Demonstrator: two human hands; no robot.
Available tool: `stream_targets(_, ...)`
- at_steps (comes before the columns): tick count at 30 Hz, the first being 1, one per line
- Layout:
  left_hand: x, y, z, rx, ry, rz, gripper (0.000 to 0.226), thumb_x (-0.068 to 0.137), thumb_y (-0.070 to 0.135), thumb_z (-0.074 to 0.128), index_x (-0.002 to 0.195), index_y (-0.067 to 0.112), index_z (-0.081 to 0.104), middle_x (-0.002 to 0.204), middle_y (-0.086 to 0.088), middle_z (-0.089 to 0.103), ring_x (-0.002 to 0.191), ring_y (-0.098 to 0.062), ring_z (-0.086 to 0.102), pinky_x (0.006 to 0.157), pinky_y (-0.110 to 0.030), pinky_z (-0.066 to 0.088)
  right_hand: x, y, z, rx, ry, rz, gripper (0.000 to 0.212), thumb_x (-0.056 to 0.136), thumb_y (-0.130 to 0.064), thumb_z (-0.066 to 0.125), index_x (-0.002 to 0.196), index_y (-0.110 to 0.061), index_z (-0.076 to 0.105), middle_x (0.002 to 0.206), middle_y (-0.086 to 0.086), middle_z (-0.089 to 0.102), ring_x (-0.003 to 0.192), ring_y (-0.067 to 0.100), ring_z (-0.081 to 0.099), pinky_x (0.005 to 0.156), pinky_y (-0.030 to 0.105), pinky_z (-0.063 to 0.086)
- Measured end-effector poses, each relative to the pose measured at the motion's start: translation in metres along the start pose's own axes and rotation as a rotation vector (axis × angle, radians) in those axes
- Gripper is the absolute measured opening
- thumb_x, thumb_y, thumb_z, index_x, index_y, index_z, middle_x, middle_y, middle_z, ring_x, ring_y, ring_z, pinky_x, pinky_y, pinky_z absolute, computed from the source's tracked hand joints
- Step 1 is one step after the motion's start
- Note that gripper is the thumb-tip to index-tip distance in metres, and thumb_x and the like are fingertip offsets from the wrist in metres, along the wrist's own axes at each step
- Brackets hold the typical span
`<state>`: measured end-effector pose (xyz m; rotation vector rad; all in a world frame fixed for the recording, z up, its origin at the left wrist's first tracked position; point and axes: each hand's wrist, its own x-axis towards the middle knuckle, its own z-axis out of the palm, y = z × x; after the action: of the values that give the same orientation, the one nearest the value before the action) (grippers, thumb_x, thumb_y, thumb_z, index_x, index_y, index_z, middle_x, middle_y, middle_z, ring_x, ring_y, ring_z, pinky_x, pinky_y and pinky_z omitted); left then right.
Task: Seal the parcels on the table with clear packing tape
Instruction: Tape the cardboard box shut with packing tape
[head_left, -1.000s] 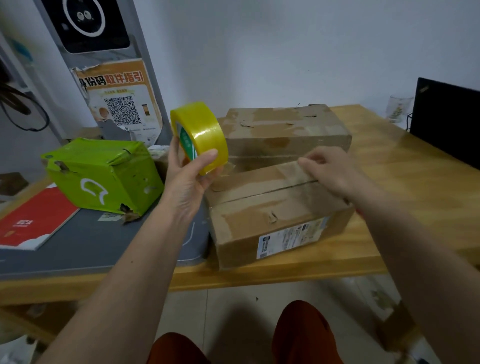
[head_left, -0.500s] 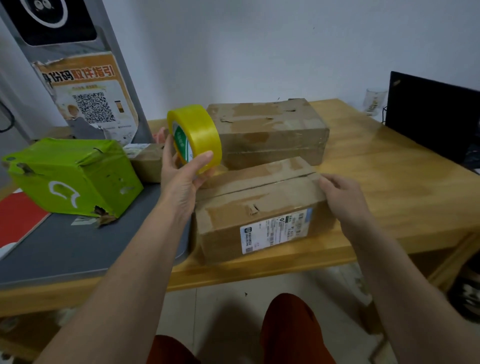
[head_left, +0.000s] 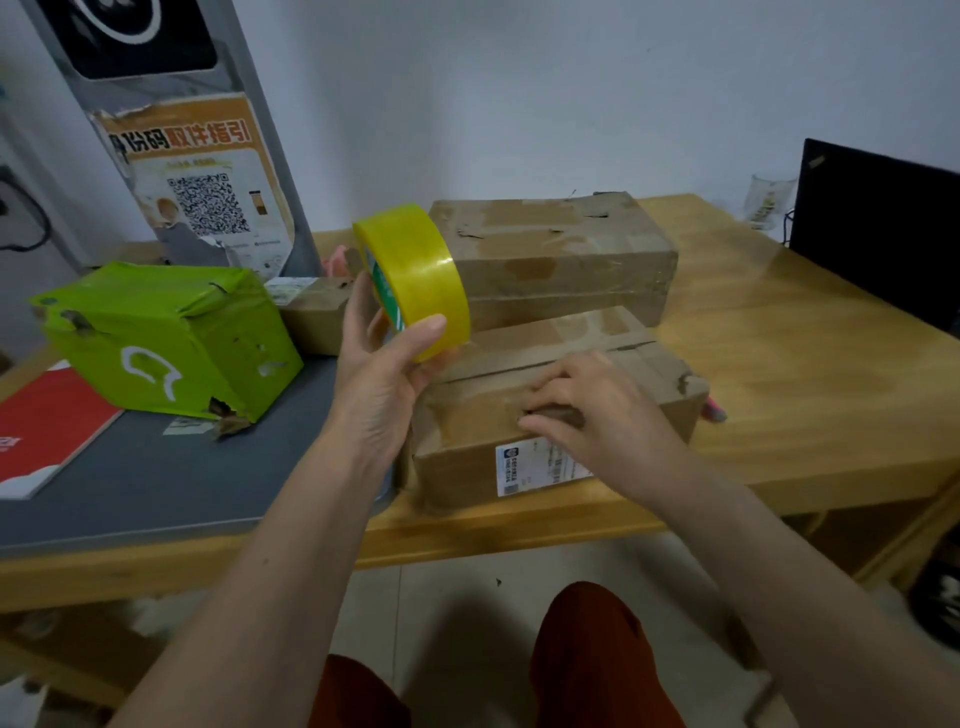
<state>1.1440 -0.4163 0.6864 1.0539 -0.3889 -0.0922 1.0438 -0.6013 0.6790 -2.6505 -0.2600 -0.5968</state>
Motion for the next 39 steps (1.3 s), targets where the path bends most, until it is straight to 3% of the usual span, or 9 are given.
stream_targets(4, -0.005, -0.002, 0.002, 0.001, 0.006, -0.027, 0.1, 0.062, 0.014, 0.087, 0.146, 0.039, 0.04, 0.145, -0.01, 0.051, 0.12, -0.026, 0.063, 0.077, -0.033, 0.057, 0.009, -0.006, -0.001, -0.186, -0.068, -0.077, 0.027, 0.095, -0.037, 0.056, 0.104, -0.018, 0.073, 0.095, -0.004, 0.052, 0.091, 0.01, 0.042, 0.077, 0.024, 0.035)
stream_targets(9, -0.006, -0.003, 0.003, 0.028, -0.002, -0.036, 0.108, 0.058, 0.018, 0.087, 0.151, 0.036, 0.035, 0.144, -0.008, 0.051, 0.119, -0.026, 0.064, 0.078, -0.034, 0.058, 0.012, -0.004, -0.002, -0.212, -0.149, -0.169, 0.024, 0.099, -0.026, 0.052, 0.103, -0.01, 0.07, 0.095, 0.0, 0.053, 0.088, 0.012, 0.046, 0.077, 0.031, 0.047)
stream_targets(14, -0.006, -0.003, 0.002, 0.031, 0.003, -0.044, 0.107, 0.061, 0.013, 0.087, 0.151, 0.034, 0.034, 0.144, -0.008, 0.051, 0.117, -0.025, 0.065, 0.076, -0.033, 0.058, 0.02, -0.007, -0.011, -0.303, -0.177, -0.22, 0.015, 0.09, -0.022, 0.067, 0.085, -0.009, 0.07, 0.088, 0.001, 0.055, 0.076, 0.009, 0.04, 0.061, 0.028, 0.044)
stream_targets(19, -0.006, -0.004, 0.001, 0.027, 0.012, -0.056, 0.105, 0.064, 0.01, 0.086, 0.152, 0.033, 0.033, 0.143, -0.007, 0.052, 0.117, -0.023, 0.065, 0.08, -0.035, 0.058, 0.015, -0.011, -0.009, -0.129, -0.184, -0.006, 0.027, 0.096, -0.033, 0.055, 0.102, -0.015, 0.073, 0.096, -0.002, 0.052, 0.09, 0.009, 0.045, 0.08, 0.027, 0.042)
stream_targets(23, -0.005, -0.004, 0.0, 0.029, 0.005, -0.069, 0.109, 0.06, 0.013, 0.088, 0.152, 0.033, 0.032, 0.144, -0.006, 0.051, 0.118, -0.023, 0.064, 0.081, -0.035, 0.058, 0.012, -0.028, 0.0, -0.204, -0.181, 0.138, 0.041, 0.094, -0.049, 0.052, 0.085, -0.015, 0.072, 0.089, 0.001, 0.052, 0.088, 0.016, 0.049, 0.077, 0.031, 0.04)
stream_targets(28, -0.004, -0.005, 0.0, 0.024, 0.014, -0.066, 0.111, 0.057, 0.015, 0.09, 0.151, 0.034, 0.034, 0.144, -0.006, 0.051, 0.118, -0.024, 0.064, 0.081, -0.036, 0.058, 0.019, -0.037, 0.005, 0.019, -0.199, 0.332, 0.047, 0.095, -0.03, 0.059, 0.051, -0.017, 0.049, 0.052, -0.003, 0.04, 0.052, 0.015, 0.041, 0.061, 0.03, 0.036)
stream_targets(33, -0.004, -0.005, 0.0, 0.033, 0.009, -0.068, 0.113, 0.057, 0.014, 0.091, 0.152, 0.035, 0.033, 0.145, -0.005, 0.05, 0.117, -0.023, 0.064, 0.083, -0.037, 0.058, 0.017, -0.047, 0.009, 0.08, -0.111, 0.341, 0.014, 0.091, -0.026, 0.065, 0.086, -0.019, 0.054, 0.078, -0.007, 0.053, 0.08, 0.016, 0.054, 0.072, 0.033, 0.045)
stream_targets(37, -0.005, -0.005, -0.001, 0.036, 0.003, -0.067, 0.112, 0.058, 0.014, 0.09, 0.152, 0.035, 0.033, 0.144, -0.006, 0.05, 0.116, -0.022, 0.065, 0.083, -0.037, 0.058, 0.022, -0.049, 0.007, 0.119, -0.114, 0.352, 0.025, 0.088, -0.031, 0.07, 0.099, -0.02, 0.051, 0.084, -0.007, 0.056, 0.084, 0.015, 0.056, 0.074, 0.033, 0.047)
stream_targets(39, -0.004, -0.006, -0.001, 0.032, 0.007, -0.068, 0.109, 0.061, 0.011, 0.089, 0.152, 0.035, 0.033, 0.145, -0.007, 0.05, 0.115, -0.023, 0.066, 0.081, -0.036, 0.058, 0.025, -0.047, 0.005, 0.158, -0.093, 0.378, 0.015, 0.089, -0.026, 0.069, 0.099, -0.021, 0.058, 0.082, -0.009, 0.057, 0.084, 0.012, 0.058, 0.073, 0.029, 0.047)
